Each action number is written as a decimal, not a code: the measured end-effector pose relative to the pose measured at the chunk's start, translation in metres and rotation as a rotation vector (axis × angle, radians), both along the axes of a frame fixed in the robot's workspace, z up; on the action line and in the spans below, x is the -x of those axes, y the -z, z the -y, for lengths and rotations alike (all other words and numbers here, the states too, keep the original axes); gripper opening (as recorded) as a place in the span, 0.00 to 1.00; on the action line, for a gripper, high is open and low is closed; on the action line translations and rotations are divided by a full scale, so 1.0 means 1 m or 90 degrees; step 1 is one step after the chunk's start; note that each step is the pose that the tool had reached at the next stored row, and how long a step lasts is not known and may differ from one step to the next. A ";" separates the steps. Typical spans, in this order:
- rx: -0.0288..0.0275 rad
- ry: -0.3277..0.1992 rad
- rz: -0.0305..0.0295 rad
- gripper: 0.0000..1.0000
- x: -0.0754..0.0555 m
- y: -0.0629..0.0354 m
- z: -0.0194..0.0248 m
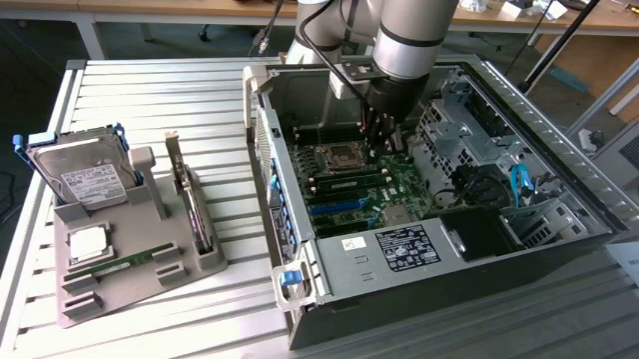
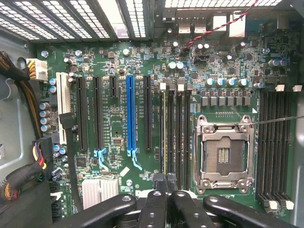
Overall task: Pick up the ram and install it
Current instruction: 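Insert the ram into the slot, then press down the ram until it locks into place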
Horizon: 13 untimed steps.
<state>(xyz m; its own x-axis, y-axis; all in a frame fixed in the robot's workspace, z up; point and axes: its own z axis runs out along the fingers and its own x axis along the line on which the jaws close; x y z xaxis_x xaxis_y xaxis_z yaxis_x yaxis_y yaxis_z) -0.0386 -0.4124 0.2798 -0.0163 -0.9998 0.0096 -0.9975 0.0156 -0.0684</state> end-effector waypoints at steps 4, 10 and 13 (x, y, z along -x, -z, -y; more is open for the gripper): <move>0.0000 0.000 0.0000 0.11 0.000 0.0000 0.0000; 0.0001 0.000 -0.0001 0.11 -0.001 0.0000 0.0001; 0.0000 0.000 -0.0004 0.11 -0.005 0.0014 0.0000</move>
